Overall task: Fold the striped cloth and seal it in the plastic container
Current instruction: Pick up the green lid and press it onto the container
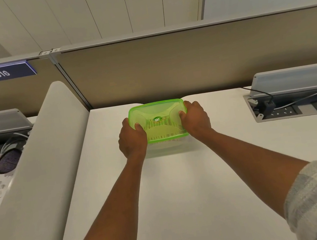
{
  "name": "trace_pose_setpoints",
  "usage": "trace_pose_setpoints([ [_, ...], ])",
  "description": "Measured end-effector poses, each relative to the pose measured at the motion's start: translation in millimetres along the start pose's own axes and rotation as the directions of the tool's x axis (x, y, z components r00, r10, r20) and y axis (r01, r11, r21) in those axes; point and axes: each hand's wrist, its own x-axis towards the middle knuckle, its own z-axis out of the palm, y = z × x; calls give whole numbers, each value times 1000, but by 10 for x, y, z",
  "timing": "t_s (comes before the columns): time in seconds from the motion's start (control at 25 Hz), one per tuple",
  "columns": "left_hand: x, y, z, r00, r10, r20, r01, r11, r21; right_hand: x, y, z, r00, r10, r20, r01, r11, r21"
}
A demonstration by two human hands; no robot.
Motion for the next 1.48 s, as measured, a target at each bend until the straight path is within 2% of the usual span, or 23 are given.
trace_pose_setpoints([
  [0.24, 65, -60, 37, 992, 105, 76, -119, 971, 208, -21, -36, 75, 999, -50, -18, 46, 987, -153],
  [0.4, 55, -63, 33, 980, 146, 133, -181, 934, 307, -26, -37, 130, 999, -43, 15, 46, 981, -189],
  [0.76, 81, -45, 22, 972, 129, 197, -188, 929, 317, -29, -8, 120, 995, 18, 97, 0, 983, -182],
  [1.08, 124, -14, 4, 960, 120, 252, -210, 907, 366, -47, -34, 91, 994, 15, 107, 5, 982, -187],
  [1.48, 131, -16, 9, 958, 117, 261, -206, 917, 342, -30, -29, 102, 993, -2, 116, 24, 982, -189],
])
